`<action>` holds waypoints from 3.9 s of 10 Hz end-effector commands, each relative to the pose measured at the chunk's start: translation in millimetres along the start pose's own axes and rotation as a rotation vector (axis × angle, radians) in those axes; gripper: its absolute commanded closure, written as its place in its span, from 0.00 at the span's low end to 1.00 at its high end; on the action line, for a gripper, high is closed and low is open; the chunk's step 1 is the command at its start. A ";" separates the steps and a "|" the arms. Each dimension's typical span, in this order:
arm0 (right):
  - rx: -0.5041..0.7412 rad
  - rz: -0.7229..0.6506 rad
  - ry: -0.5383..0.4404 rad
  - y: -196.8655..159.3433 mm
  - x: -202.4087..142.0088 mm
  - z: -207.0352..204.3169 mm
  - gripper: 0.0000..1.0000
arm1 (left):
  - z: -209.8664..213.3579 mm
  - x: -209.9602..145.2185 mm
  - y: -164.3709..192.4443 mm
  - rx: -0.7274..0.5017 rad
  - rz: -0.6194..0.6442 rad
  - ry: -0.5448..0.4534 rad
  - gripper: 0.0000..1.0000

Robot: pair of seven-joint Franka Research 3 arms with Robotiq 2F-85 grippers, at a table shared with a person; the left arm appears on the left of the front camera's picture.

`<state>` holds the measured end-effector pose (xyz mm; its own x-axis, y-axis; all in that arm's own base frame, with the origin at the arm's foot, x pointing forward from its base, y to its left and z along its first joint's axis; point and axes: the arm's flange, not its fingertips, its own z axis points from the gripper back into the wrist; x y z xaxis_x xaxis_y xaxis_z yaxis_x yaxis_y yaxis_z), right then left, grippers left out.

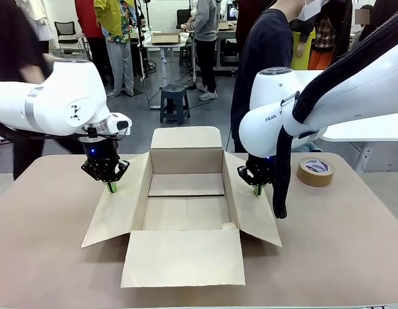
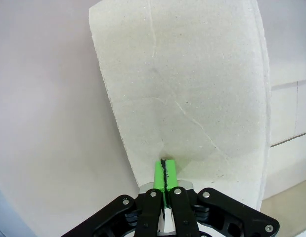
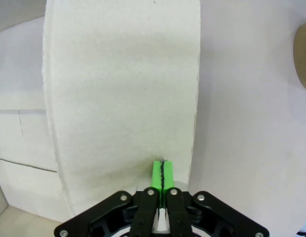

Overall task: Wrap the clocks to prevent damage.
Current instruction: Once the human has placed the objects inside and stepped back, release both hands from the side flaps of the Package Box.

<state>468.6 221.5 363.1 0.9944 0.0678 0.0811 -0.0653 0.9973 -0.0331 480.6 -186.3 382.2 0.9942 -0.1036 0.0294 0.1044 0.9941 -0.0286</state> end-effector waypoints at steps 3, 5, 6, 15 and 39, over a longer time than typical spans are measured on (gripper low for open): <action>-0.001 -0.002 0.003 0.9 -0.7 -2.3 0.99 | 0.3 -0.1 -0.2 0.000 0.000 -0.001 1.00; -0.001 -0.002 0.003 0.9 -0.7 -2.3 0.99 | 0.3 -0.1 -0.2 0.000 0.000 -0.001 1.00; -0.001 -0.002 0.003 0.9 -0.7 -2.3 0.99 | 0.3 -0.1 -0.2 0.000 0.000 -0.001 1.00; -0.001 -0.002 0.003 0.9 -0.7 -2.3 0.99 | 0.3 -0.1 -0.2 0.000 0.000 -0.001 1.00; -0.001 -0.002 0.003 0.9 -0.7 -2.3 0.99 | 0.3 -0.1 -0.2 0.000 0.000 -0.001 1.00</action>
<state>468.6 221.5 363.1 0.9944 0.0678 0.0810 -0.0653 0.9973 -0.0331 480.6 -186.3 382.2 0.9942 -0.1036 0.0294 0.1044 0.9941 -0.0286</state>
